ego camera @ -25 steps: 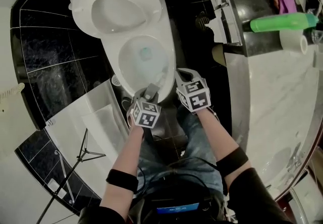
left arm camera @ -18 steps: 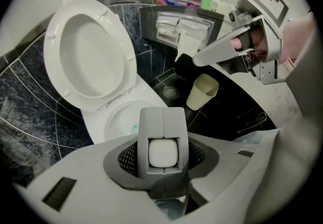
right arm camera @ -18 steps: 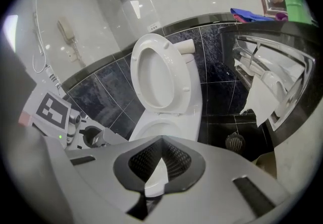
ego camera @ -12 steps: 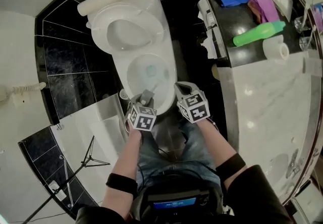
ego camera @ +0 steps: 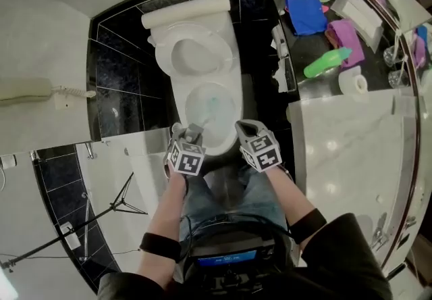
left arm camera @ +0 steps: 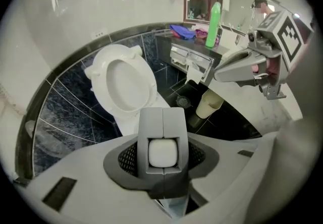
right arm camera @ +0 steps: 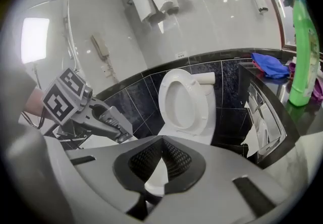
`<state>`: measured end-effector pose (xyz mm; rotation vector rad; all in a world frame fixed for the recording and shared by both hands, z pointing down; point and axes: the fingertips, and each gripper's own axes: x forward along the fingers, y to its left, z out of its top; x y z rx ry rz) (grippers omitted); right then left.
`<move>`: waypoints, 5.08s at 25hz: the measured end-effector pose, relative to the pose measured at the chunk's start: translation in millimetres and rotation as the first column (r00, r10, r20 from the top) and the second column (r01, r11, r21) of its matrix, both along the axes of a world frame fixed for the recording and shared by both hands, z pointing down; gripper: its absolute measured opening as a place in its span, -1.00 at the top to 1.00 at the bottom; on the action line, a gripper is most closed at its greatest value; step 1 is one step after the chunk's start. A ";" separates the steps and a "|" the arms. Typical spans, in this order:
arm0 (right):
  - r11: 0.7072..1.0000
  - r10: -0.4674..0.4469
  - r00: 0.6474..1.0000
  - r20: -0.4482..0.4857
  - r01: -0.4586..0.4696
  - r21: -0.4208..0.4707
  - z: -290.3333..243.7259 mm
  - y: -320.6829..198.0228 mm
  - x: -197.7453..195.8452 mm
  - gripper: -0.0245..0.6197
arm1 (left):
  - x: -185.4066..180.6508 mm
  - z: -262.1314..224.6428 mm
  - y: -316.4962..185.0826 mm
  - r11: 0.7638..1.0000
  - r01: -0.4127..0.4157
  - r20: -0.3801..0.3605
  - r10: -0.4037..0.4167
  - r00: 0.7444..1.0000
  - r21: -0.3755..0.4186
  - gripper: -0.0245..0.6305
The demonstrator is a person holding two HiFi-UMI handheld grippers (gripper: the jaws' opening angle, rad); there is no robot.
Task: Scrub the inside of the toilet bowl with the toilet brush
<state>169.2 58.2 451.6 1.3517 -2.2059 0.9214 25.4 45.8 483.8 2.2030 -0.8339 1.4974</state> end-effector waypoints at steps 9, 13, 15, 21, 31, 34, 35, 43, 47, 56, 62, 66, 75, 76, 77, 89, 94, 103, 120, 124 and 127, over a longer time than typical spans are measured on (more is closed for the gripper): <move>0.996 -0.027 0.999 -0.034 0.030 0.082 -80.4 23.9 -26.0 0.90 | -21.3 -84.1 7.8 0.999 -0.011 -0.055 0.014 0.998 0.051 0.38; 0.995 0.028 0.997 -0.077 -0.020 0.096 -93.0 38.3 -36.2 0.90 | -33.7 -97.8 13.8 0.997 -0.056 -0.090 0.062 0.994 0.060 0.38; 0.995 0.046 0.995 -0.094 -0.037 0.093 -97.1 46.1 -43.4 0.90 | -40.5 -102.4 17.1 0.995 -0.079 -0.097 0.085 0.992 0.068 0.38; 0.991 0.088 0.992 -0.094 -0.078 0.110 -117.1 67.8 -75.7 0.90 | -64.1 -116.7 35.5 0.986 -0.151 -0.095 0.158 0.983 0.071 0.38; 0.989 0.090 0.992 -0.090 -0.079 0.127 -128.0 90.5 -117.9 0.90 | -88.4 -129.3 57.7 0.973 -0.210 -0.079 0.218 0.973 0.095 0.38; 0.989 0.090 0.992 -0.092 -0.078 0.126 -127.9 96.1 -119.8 0.90 | -88.3 -131.6 65.7 0.972 -0.214 -0.091 0.223 0.971 0.092 0.38; 0.989 0.092 0.991 -0.092 -0.080 0.125 -127.9 97.2 -119.6 0.90 | -88.0 -132.6 67.9 0.973 -0.214 -0.097 0.222 0.970 0.089 0.38; 0.989 0.096 0.991 -0.095 -0.084 0.125 -127.2 100.5 -112.8 0.90 | -82.6 -133.3 75.7 0.970 -0.222 -0.099 0.231 0.968 0.098 0.38; 0.989 0.092 0.991 -0.096 -0.080 0.124 -122.7 102.0 -110.5 0.90 | -81.3 -133.7 77.5 0.974 -0.205 -0.108 0.215 0.971 0.095 0.38; 0.992 0.068 0.994 -0.089 -0.058 0.112 -121.4 102.9 -112.9 0.90 | -88.0 -129.3 79.8 0.982 -0.170 -0.092 0.177 0.980 0.079 0.38; 0.994 -0.009 0.996 -0.084 0.018 0.105 -110.1 97.9 -123.9 0.90 | -107.6 -125.0 76.5 0.995 -0.077 -0.078 0.082 0.994 0.069 0.38; 0.989 -0.116 0.991 -0.059 0.121 0.088 -102.5 84.8 -136.0 0.90 | -126.6 -113.1 69.2 0.996 0.068 -0.065 -0.064 0.996 0.060 0.38; 0.921 -0.385 0.921 -0.058 0.387 0.048 -52.8 55.5 -181.0 0.90 | -191.2 -62.5 54.1 0.928 0.371 -0.029 -0.371 0.928 0.036 0.38; 0.915 -0.399 0.915 -0.062 0.401 0.042 -45.5 53.5 -189.0 0.90 | -197.0 -53.6 54.0 0.925 0.379 -0.024 -0.379 0.925 0.028 0.38; 0.910 -0.410 0.910 -0.067 0.413 0.038 -38.5 51.1 -197.5 0.90 | -202.4 -44.1 53.4 0.923 0.383 -0.020 -0.383 0.924 0.022 0.38; 0.887 -0.461 0.885 -0.060 0.461 -0.017 54.9 13.5 -294.3 0.90 | -258.0 70.5 10.4 0.904 0.427 -0.006 -0.427 0.904 -0.016 0.38; 0.884 -0.468 0.882 -0.061 0.467 -0.029 106.0 -11.3 -323.3 0.90 | -284.2 121.0 -6.5 0.891 0.454 0.008 -0.454 0.891 -0.025 0.38; 0.880 -0.474 0.877 -0.075 0.470 -0.061 197.2 -37.4 -348.5 0.90 | -304.2 210.6 -28.3 0.885 0.463 0.019 -0.463 0.886 -0.042 0.38; 0.893 -0.449 0.889 -0.091 0.441 -0.093 308.7 -64.0 -373.2 0.90 | -314.1 353.5 -74.3 0.862 0.499 0.017 -0.500 0.866 -0.086 0.38; 0.899 -0.436 0.895 -0.094 0.429 -0.092 321.7 -72.0 -371.5 0.90 | -312.0 372.5 -79.2 0.854 0.511 0.017 -0.512 0.859 -0.101 0.38; 0.903 -0.428 0.899 -0.093 0.420 -0.091 328.6 -76.6 -370.6 0.90 | -310.2 384.7 -78.7 0.845 0.522 0.017 -0.524 0.852 -0.115 0.38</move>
